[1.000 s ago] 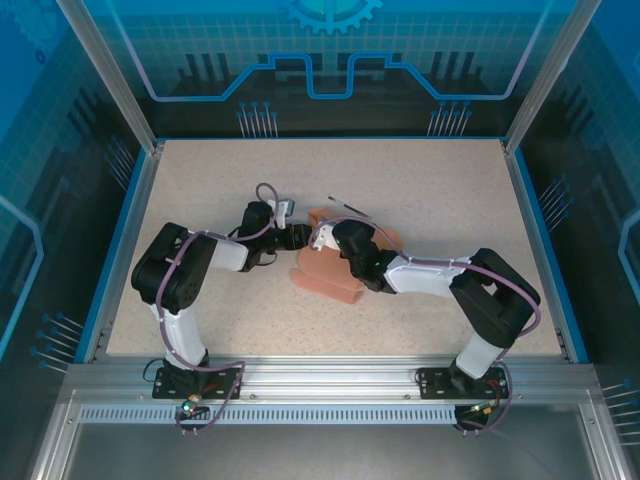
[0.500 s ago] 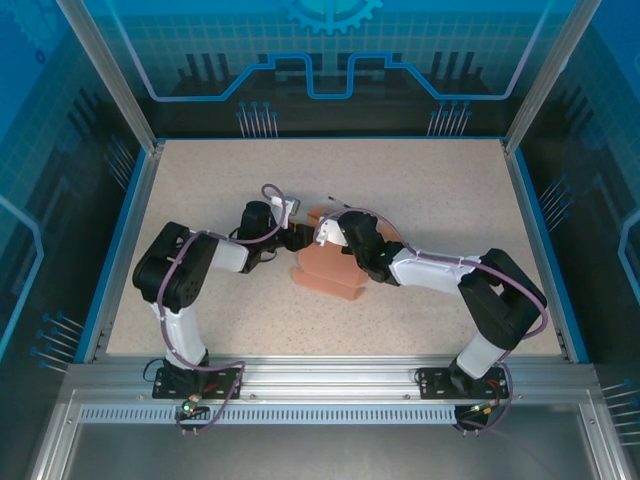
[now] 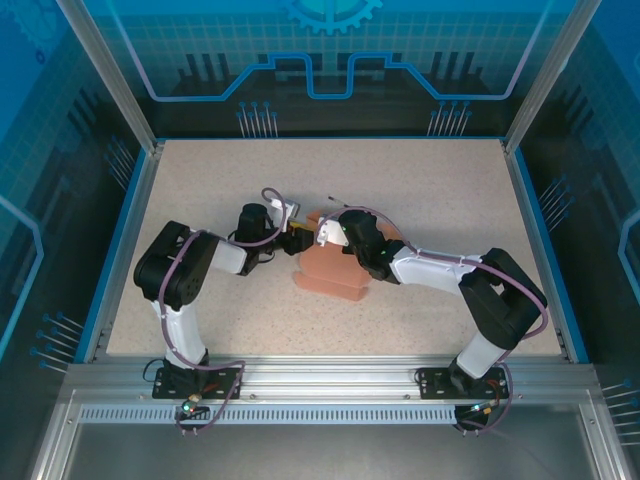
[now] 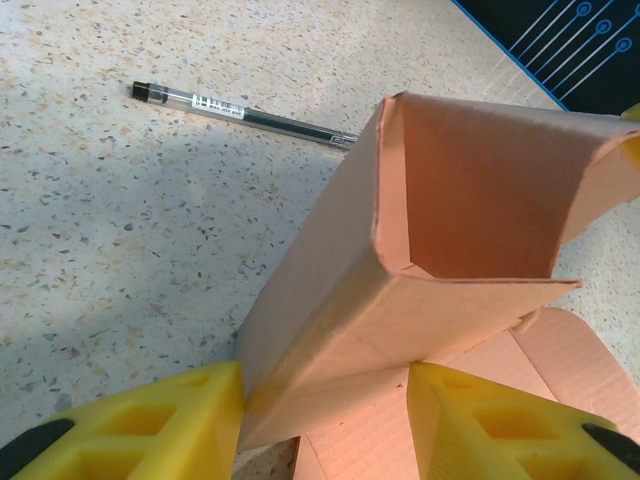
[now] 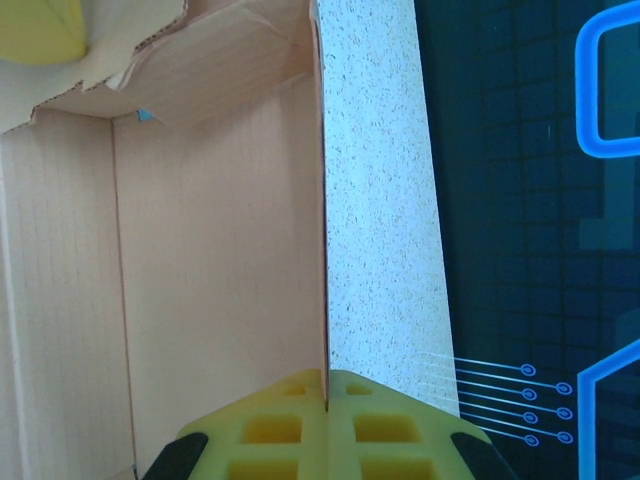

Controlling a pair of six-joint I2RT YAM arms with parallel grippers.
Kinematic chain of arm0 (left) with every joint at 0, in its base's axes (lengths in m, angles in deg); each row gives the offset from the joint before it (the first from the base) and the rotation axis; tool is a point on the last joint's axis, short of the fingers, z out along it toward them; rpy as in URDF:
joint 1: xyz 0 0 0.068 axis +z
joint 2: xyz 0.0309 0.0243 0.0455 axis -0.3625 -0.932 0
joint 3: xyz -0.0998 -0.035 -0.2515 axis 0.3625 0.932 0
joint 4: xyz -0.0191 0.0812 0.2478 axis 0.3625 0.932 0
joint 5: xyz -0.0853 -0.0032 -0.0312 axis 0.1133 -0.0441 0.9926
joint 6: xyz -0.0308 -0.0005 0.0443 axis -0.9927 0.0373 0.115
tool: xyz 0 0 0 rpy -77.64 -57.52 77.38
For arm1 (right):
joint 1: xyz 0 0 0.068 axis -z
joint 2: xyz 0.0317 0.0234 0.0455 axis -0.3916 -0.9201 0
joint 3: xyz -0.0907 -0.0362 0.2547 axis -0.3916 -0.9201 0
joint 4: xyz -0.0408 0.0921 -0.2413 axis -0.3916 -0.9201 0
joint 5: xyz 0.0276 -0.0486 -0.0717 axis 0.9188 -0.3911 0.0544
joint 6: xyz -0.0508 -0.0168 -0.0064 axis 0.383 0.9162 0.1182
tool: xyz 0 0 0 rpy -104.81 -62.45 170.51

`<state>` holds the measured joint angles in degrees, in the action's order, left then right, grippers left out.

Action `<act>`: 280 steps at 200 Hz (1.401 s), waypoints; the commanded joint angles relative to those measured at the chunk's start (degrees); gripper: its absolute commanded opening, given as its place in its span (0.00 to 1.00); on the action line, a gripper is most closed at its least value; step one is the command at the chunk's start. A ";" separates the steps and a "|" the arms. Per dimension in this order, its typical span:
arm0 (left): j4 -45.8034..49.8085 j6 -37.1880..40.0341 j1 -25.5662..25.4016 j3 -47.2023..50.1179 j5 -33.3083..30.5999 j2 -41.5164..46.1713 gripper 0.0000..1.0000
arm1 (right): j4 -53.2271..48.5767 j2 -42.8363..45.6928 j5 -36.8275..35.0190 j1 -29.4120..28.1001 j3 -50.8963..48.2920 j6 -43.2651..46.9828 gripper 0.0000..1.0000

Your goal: Fold the paper box

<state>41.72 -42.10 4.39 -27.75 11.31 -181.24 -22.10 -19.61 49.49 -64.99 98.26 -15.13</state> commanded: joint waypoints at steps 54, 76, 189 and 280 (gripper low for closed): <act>-2.22 2.31 1.05 1.03 2.72 0.04 0.48 | 2.35 -0.08 2.68 0.82 0.29 5.03 0.00; -2.38 2.24 1.17 0.93 3.07 -0.26 0.47 | 3.41 -0.27 3.16 1.02 0.07 6.30 0.00; -9.13 -0.83 3.30 2.37 4.61 -2.52 0.45 | 5.50 -0.36 7.79 3.42 -1.60 11.31 0.00; -6.60 -1.20 3.57 0.62 4.72 -3.29 0.43 | 5.33 -1.50 8.13 4.49 -1.34 12.21 0.00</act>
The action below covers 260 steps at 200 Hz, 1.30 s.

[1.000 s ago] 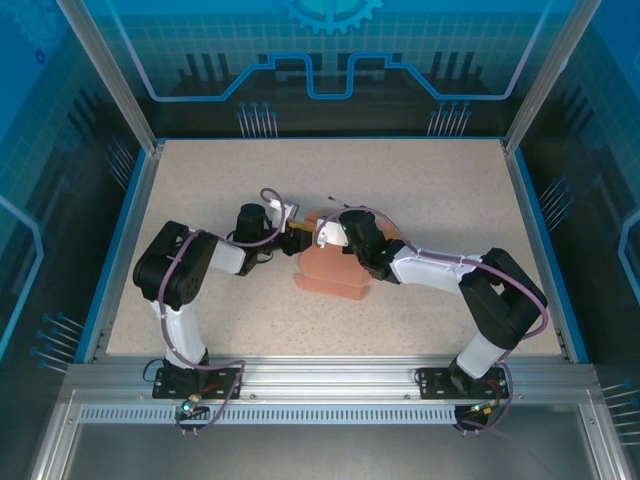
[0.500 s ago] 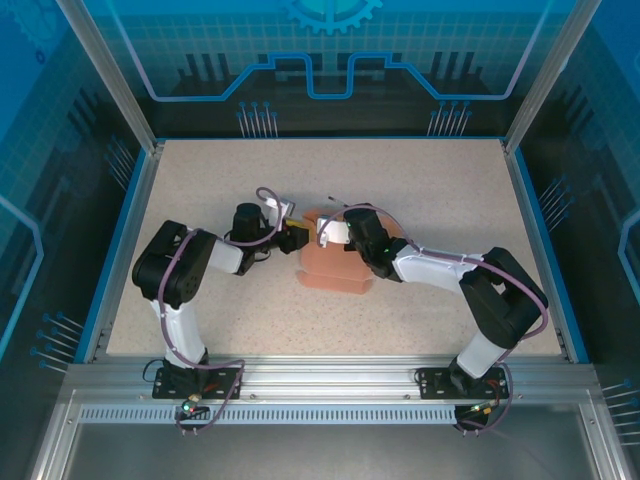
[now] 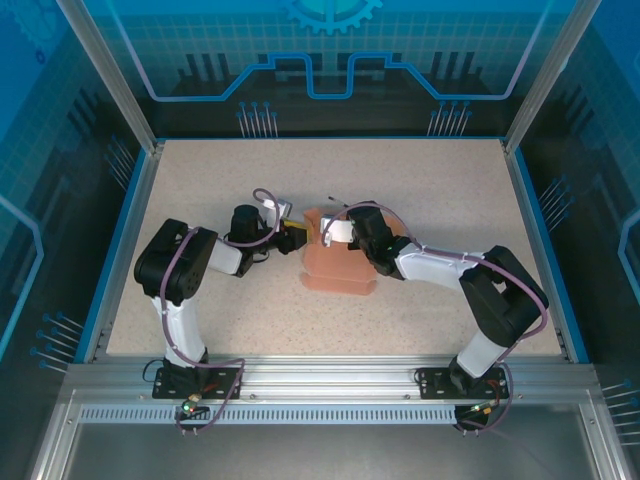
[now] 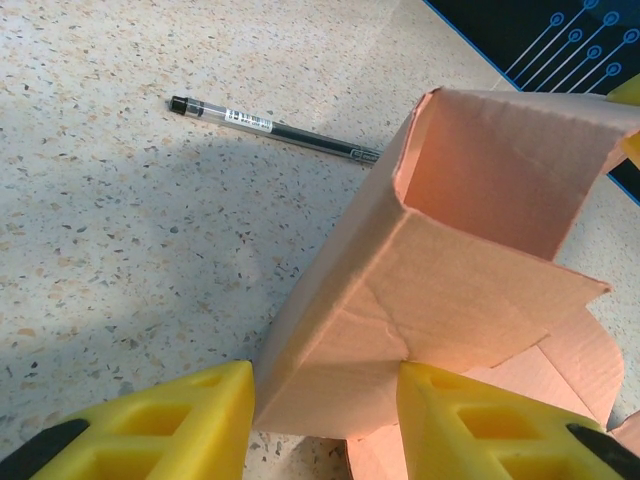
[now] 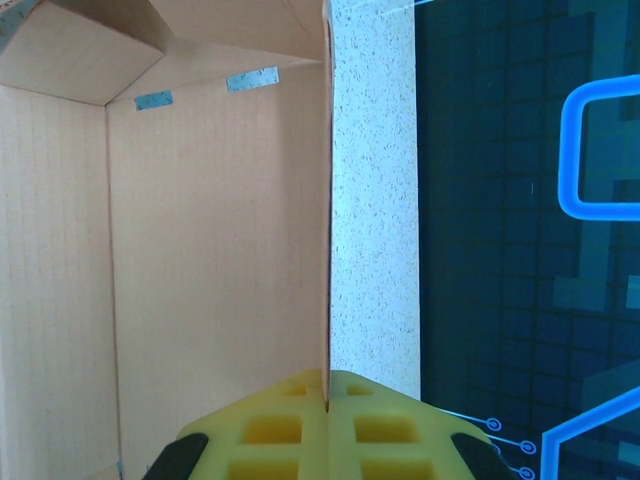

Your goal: Fold the paper box

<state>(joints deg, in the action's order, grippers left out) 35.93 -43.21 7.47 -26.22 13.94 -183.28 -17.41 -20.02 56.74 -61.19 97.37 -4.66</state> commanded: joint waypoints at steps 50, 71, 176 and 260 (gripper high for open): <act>-1.18 -0.04 0.50 -1.56 4.60 -2.05 0.45 | 0.69 -1.81 0.36 0.61 0.00 1.93 0.00; -1.18 -0.24 0.51 -1.94 5.60 -2.40 0.45 | 0.87 -1.74 0.12 0.52 0.00 2.10 0.00; -3.20 -1.76 -0.02 -2.14 6.13 -2.67 0.45 | 0.21 -2.75 -0.40 -0.38 1.21 1.84 0.00; -4.97 -3.08 -2.46 -1.47 0.42 -1.72 0.41 | -0.56 -2.56 -0.60 -0.83 1.67 1.59 0.00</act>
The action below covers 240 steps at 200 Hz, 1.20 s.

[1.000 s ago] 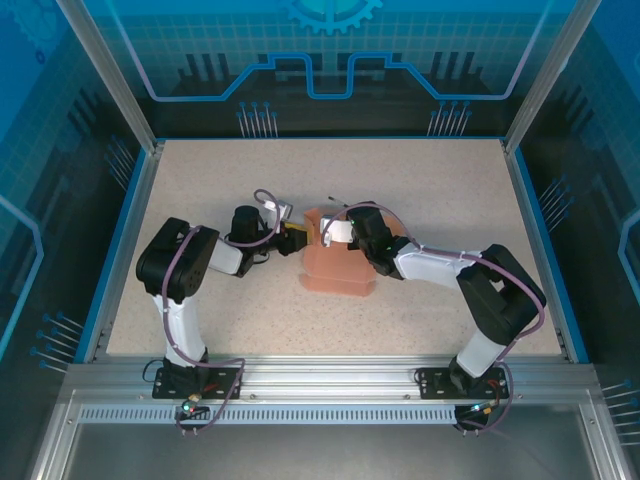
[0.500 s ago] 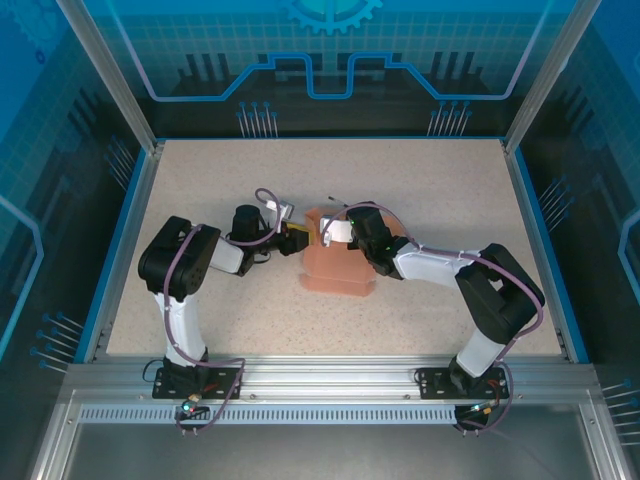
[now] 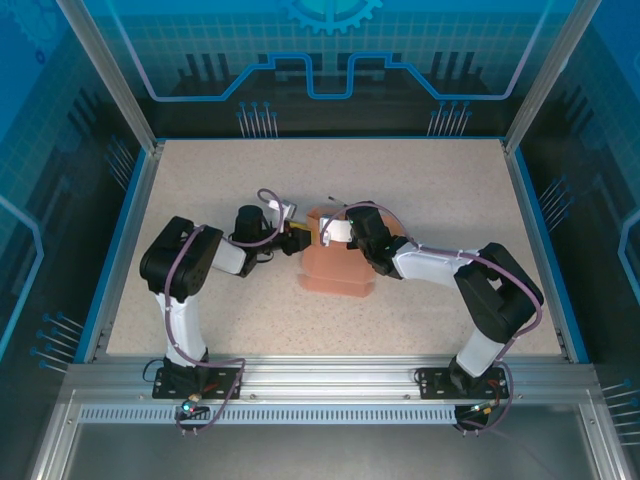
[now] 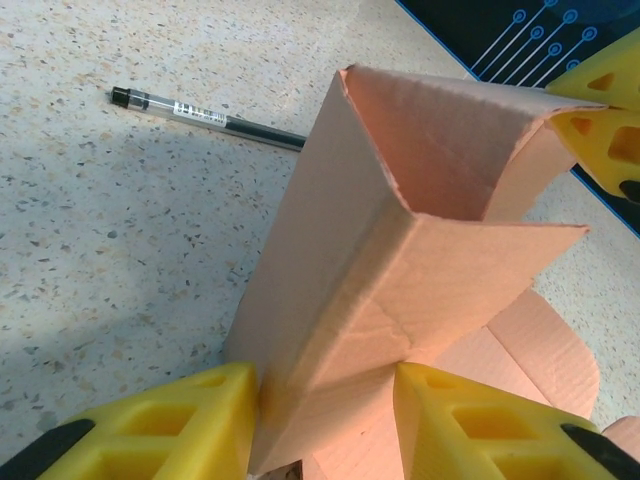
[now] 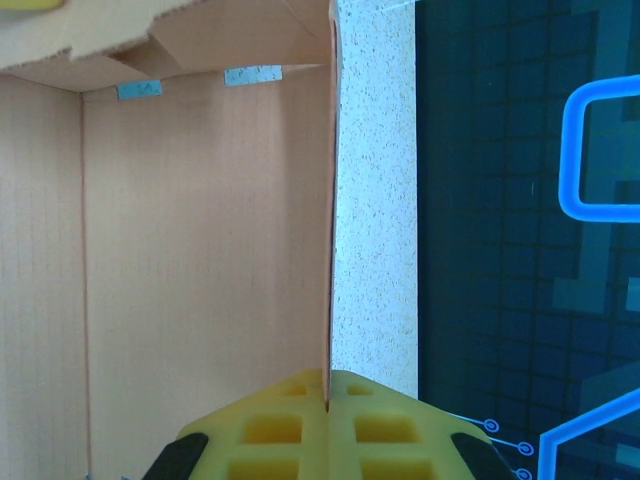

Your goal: Fold the paper box

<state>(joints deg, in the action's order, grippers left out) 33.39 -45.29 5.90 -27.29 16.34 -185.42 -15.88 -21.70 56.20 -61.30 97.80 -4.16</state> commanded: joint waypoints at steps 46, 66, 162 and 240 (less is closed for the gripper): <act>-2.25 -1.57 -1.96 -0.27 -5.01 1.12 0.39 | -2.23 -0.81 -0.15 -0.87 1.23 0.65 0.00; -1.57 -1.74 -2.53 -0.51 -6.42 1.50 0.41 | -2.21 -0.65 -0.04 -0.95 1.23 0.37 0.00; 2.84 -1.50 -3.67 -2.40 -8.37 3.41 0.58 | -2.19 -0.50 0.38 -1.31 1.07 -0.15 0.00; 5.78 0.54 -4.42 -3.10 -8.05 4.32 0.52 | -2.82 -0.85 -1.04 -2.53 0.37 0.81 0.00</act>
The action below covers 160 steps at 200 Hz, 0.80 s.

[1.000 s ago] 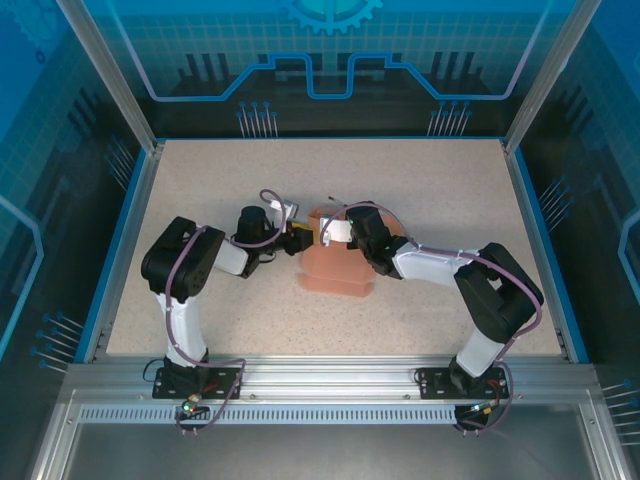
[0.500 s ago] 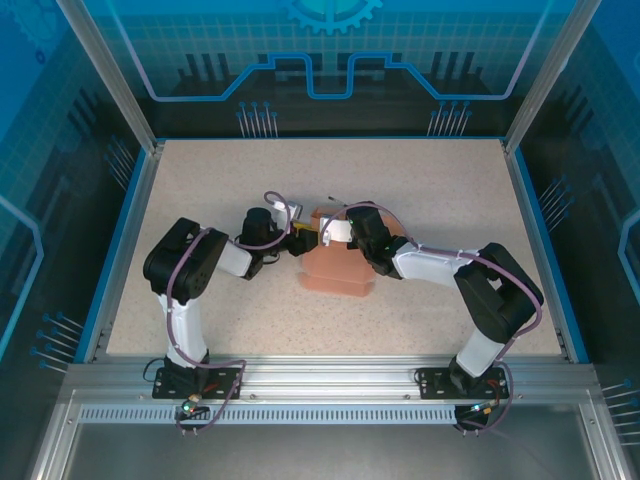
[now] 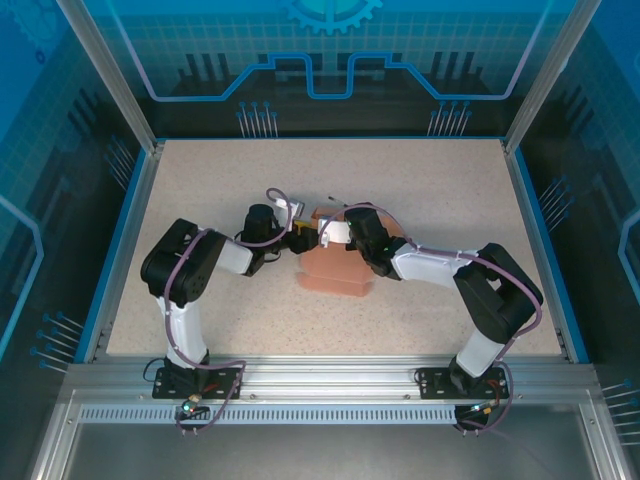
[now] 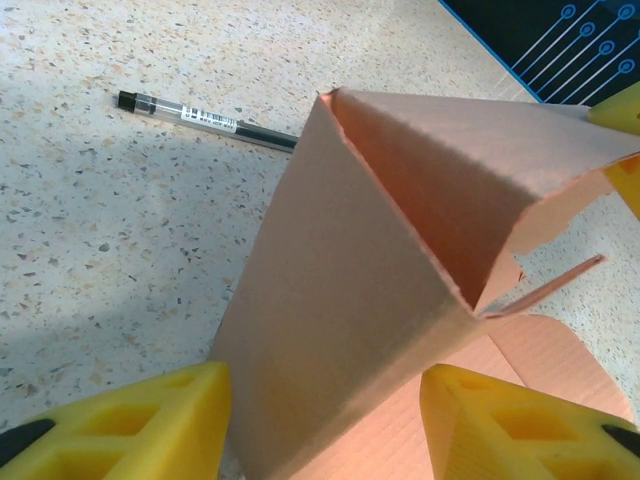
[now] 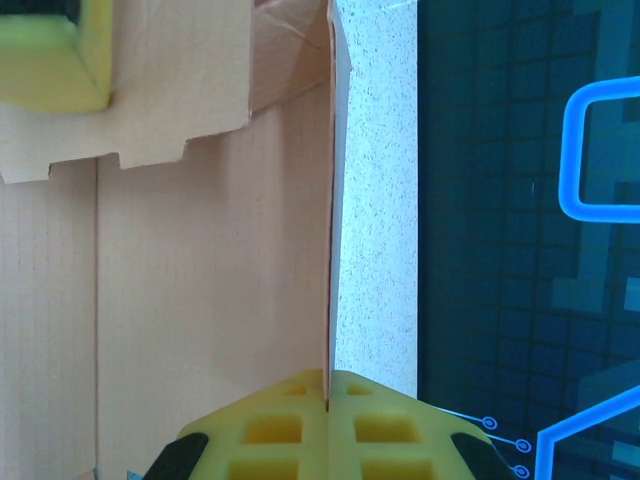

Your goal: Fold the paper box

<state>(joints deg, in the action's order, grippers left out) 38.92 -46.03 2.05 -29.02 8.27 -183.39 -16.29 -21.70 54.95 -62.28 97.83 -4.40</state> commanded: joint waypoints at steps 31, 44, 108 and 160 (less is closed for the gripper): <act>-0.01 1.73 -0.57 -0.86 -0.44 2.70 0.51 | -2.46 -1.20 -0.94 -2.07 -0.23 1.13 0.00; -0.51 1.92 -0.53 -0.33 -0.28 3.06 0.53 | -2.44 -1.25 -1.36 -2.09 -0.28 0.74 0.00; -1.45 3.93 -0.57 1.82 2.44 4.27 0.51 | -2.61 -1.42 -2.32 -2.15 -0.02 0.42 0.00; -0.75 5.64 -0.57 2.16 4.72 4.26 0.43 | -3.08 -1.21 -2.39 -2.16 0.33 0.16 0.00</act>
<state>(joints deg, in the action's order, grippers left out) 39.40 -42.80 1.90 -27.79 9.80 -180.87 -16.44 -21.99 52.13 -63.31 97.80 -4.40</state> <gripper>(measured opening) 0.437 0.057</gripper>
